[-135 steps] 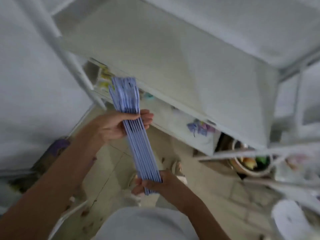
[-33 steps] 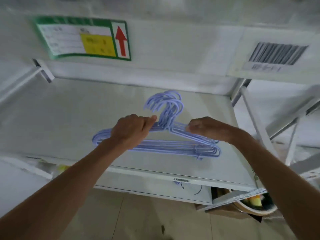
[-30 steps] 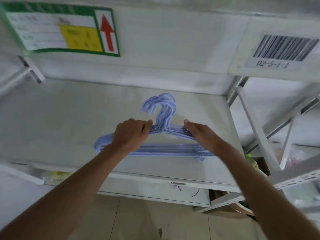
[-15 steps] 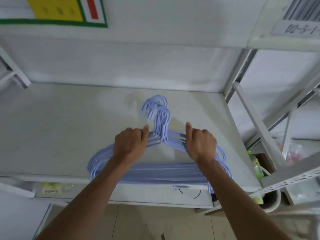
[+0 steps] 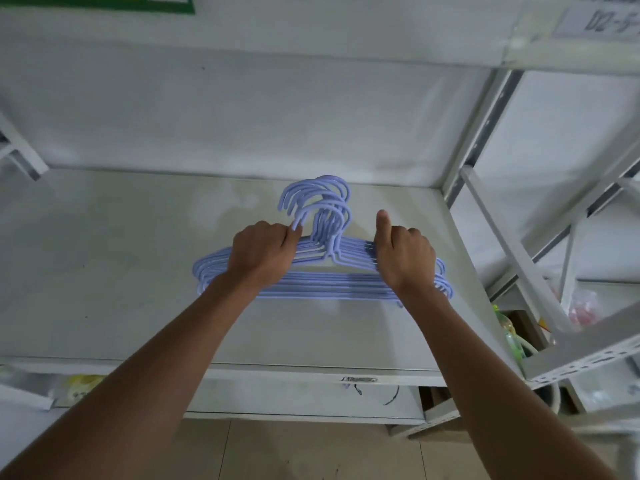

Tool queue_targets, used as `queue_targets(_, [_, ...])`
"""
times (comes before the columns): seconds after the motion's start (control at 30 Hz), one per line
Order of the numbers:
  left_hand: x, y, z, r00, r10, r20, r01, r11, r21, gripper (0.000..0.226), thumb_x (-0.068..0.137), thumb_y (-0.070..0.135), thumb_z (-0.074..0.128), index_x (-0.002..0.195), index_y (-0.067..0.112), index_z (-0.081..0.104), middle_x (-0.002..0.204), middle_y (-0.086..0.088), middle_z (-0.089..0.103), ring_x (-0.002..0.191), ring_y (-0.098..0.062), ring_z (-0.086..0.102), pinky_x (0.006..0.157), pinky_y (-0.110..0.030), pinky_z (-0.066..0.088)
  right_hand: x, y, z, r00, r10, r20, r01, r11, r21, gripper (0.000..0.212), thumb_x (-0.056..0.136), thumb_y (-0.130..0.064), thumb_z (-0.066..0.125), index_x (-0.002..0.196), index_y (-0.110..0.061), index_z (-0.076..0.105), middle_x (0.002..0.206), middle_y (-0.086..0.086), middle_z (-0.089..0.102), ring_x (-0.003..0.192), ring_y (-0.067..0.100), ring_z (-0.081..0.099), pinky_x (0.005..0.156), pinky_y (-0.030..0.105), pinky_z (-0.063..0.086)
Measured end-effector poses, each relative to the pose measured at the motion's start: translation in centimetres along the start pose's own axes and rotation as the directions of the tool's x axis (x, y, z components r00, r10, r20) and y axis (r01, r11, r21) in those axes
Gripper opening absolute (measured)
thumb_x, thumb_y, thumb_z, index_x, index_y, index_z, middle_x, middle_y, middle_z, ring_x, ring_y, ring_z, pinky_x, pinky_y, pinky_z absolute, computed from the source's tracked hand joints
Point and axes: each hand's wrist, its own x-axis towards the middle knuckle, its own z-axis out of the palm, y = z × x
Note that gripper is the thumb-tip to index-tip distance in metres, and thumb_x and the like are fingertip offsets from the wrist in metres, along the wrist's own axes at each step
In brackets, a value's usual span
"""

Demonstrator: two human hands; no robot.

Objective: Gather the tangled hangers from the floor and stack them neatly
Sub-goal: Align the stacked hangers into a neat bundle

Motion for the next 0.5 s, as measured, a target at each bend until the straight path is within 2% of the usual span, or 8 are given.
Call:
queue_targets(0.07, [0.5, -0.3, 0.4, 0.999, 0.005, 0.031, -0.006, 0.999, 0.032, 0.037, 0.099, 0.019, 0.057, 0.133, 0.004, 0.059, 0.090, -0.020, 0.069, 0.071, -0.041, 0.066, 0.056, -0.037, 0.044, 0.1, 0.3, 0.2, 0.999, -0.038, 0.020, 0.038, 0.999, 0.024, 0.048, 0.104, -0.017, 0.037, 0.152, -0.016, 0.035, 0.102, 0.010, 0.066, 0.088, 0.036, 0.058, 0.067, 0.038, 0.042])
queue_targets(0.13, [1.3, -0.6, 0.8, 0.996, 0.028, 0.087, -0.033, 0.998, 0.057, 0.041, 0.104, 0.022, 0.044, 0.144, 0.011, 0.043, 0.108, -0.017, 0.064, 0.086, -0.037, 0.064, 0.063, -0.038, 0.040, 0.7, 0.8, 0.0, 0.981, -0.108, 0.159, 0.106, 0.994, 0.020, 0.055, 0.104, -0.021, 0.040, 0.157, -0.017, 0.024, 0.120, 0.010, 0.065, 0.107, 0.039, 0.060, 0.082, 0.042, 0.049])
queue_targets(0.2, [1.9, -0.7, 0.2, 0.985, 0.013, 0.171, -0.023, 0.998, 0.055, 0.039, 0.106, 0.020, 0.040, 0.144, 0.013, 0.038, 0.113, -0.016, 0.060, 0.088, -0.035, 0.061, 0.067, -0.040, 0.043, 1.3, 1.1, -0.4, 0.934, -0.182, 0.307, 0.188, 0.982, 0.008, 0.060, 0.103, -0.020, 0.043, 0.158, -0.016, 0.020, 0.136, 0.012, 0.057, 0.119, 0.038, 0.056, 0.094, 0.045, 0.049])
queue_targets(0.3, [1.9, 0.2, -0.5, 0.959, -0.109, 0.261, 0.108, 0.994, 0.015, 0.030, 0.107, 0.023, 0.034, 0.135, 0.018, 0.045, 0.121, -0.015, 0.060, 0.103, -0.038, 0.062, 0.080, -0.045, 0.044, 0.6, 0.5, -0.8, 0.942, -0.194, 0.274, 0.227, 0.970, -0.093, 0.043, 0.102, -0.023, 0.041, 0.144, -0.018, 0.037, 0.133, 0.010, 0.051, 0.116, 0.038, 0.054, 0.088, 0.047, 0.045])
queue_targets(0.37, [2.0, 1.0, -0.5, 0.958, -0.145, 0.247, 0.167, 0.984, -0.069, 0.021, 0.105, 0.022, 0.033, 0.116, 0.019, 0.050, 0.116, -0.013, 0.062, 0.095, -0.036, 0.062, 0.077, -0.042, 0.038, 0.0, -0.8, -0.7, 0.970, -0.110, 0.218, 0.135, 0.986, -0.102, 0.029, 0.101, -0.023, 0.043, 0.129, -0.016, 0.044, 0.126, 0.008, 0.051, 0.111, 0.037, 0.053, 0.082, 0.045, 0.041])
queue_targets(0.43, [2.2, 1.4, -0.6, 0.970, -0.134, 0.202, 0.167, 0.974, -0.156, 0.014, 0.104, 0.024, 0.032, 0.098, 0.022, 0.045, 0.103, -0.011, 0.063, 0.069, -0.027, 0.053, 0.072, -0.039, 0.035, -0.2, -2.1, -0.3, 0.990, 0.005, 0.141, 0.004, 0.998, -0.065, 0.023, 0.101, -0.021, 0.041, 0.121, -0.014, 0.050, 0.119, 0.010, 0.055, 0.110, 0.037, 0.054, 0.087, 0.045, 0.039])
queue_targets(0.5, [2.3, 1.2, -0.6, 0.984, -0.094, 0.148, 0.130, 0.957, -0.258, 0.019, 0.105, 0.029, 0.031, 0.098, 0.022, 0.047, 0.097, -0.010, 0.063, 0.066, -0.027, 0.051, 0.069, -0.040, 0.043, 0.2, -3.0, -0.5, 0.984, 0.142, 0.111, -0.149, 0.987, 0.057, 0.026, 0.102, -0.023, 0.032, 0.109, -0.015, 0.055, 0.105, 0.008, 0.056, 0.110, 0.034, 0.053, 0.096, 0.044, 0.036])
